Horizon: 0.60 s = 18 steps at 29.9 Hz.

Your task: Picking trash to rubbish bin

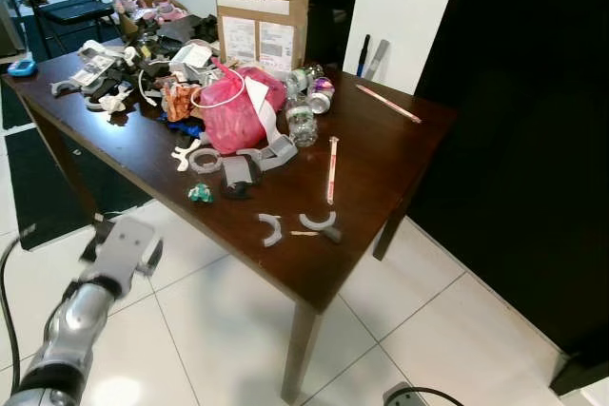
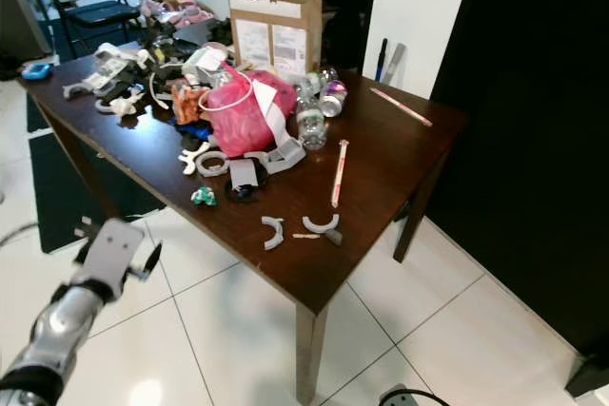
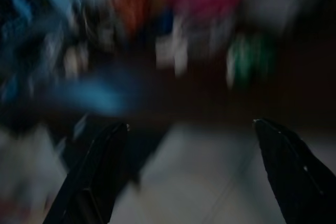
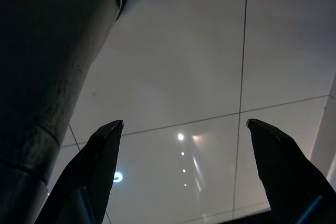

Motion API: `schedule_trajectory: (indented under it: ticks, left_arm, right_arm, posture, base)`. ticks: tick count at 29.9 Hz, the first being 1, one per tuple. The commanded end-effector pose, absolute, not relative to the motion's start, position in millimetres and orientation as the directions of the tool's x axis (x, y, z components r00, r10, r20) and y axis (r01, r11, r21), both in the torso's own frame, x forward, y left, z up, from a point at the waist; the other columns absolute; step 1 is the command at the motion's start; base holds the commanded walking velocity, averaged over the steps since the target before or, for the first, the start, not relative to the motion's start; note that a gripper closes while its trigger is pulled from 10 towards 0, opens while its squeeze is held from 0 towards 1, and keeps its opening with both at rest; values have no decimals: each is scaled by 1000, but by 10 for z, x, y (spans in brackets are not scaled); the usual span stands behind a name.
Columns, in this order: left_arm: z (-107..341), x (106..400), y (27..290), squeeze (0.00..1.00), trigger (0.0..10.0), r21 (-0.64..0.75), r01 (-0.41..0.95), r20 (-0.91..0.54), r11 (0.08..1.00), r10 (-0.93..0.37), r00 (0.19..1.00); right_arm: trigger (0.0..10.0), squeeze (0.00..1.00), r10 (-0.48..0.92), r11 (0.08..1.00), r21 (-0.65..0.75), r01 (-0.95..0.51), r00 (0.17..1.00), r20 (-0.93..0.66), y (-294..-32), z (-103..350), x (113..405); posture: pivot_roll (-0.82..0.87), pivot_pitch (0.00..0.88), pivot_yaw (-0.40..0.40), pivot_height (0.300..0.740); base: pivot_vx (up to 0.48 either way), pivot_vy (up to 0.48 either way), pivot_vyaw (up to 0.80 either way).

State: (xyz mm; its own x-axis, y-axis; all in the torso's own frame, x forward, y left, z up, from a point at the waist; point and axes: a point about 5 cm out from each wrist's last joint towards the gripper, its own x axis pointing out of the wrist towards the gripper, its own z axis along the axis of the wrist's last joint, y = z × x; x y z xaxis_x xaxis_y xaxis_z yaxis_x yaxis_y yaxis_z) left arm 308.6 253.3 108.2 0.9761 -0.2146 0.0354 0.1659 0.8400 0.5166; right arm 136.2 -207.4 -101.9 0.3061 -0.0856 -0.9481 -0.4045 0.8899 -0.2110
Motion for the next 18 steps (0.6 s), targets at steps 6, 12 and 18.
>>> schedule_trajectory:
  ticks: [6, 12, 18]
  left_arm:
    - [1955, 3260, 2294, 0, 10000, 620, 170, 269, 766, -412, 871]
    - [2346, 3363, 2258, 0, 10000, 760, 150, 238, 632, -486, 841]
    - [2141, 3544, 2478, 0, 10000, 782, 251, -20, 571, -379, 925]
  right_arm:
    - [10000, 0, -88, 886, -213, -411, 302, -949, -2099, -1013, 1366]
    - [10000, 0, -90, 884, -215, -415, 300, -950, -2113, -1011, 1365]
    - [10000, 0, -92, 884, -216, -415, 299, -950, -2123, -1010, 1364]
  posture:
    - [187, 64, -38, 740]
    - [183, 64, -47, 740]
    - [172, 66, -45, 740]
  base:
    - [0, 0, 0]
    - [0, 0, 0]
    - [0, 0, 0]
